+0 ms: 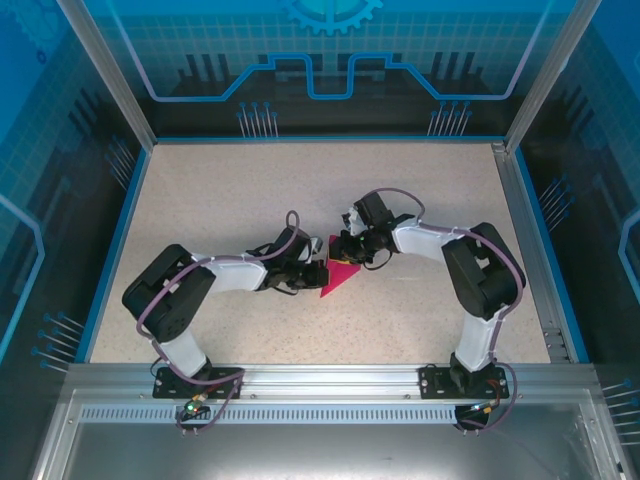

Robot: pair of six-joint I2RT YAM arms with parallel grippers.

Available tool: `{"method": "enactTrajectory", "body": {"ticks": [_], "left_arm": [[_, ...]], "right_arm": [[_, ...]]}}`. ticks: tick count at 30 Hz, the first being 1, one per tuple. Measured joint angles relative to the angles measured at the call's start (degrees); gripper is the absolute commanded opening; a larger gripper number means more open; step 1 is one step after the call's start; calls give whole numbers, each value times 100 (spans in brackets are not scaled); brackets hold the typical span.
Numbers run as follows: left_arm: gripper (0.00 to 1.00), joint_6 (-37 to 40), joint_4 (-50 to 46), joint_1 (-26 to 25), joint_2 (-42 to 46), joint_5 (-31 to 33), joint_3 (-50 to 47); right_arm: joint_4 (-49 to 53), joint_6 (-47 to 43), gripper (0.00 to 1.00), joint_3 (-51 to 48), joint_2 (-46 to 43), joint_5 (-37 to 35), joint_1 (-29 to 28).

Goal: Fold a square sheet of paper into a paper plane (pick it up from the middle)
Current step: Fourth fold the wing at the center of the table.

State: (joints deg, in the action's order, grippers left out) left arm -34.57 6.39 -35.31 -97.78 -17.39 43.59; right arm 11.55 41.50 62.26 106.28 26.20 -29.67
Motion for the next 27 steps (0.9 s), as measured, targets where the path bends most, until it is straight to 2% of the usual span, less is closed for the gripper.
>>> {"method": "enactTrajectory", "body": {"ticks": [27], "left_arm": [[7, -284, 323, 483, -466, -1167, 4]], "right_arm": [[-90, 2, 21, 205, 595, 37, 125]]}}
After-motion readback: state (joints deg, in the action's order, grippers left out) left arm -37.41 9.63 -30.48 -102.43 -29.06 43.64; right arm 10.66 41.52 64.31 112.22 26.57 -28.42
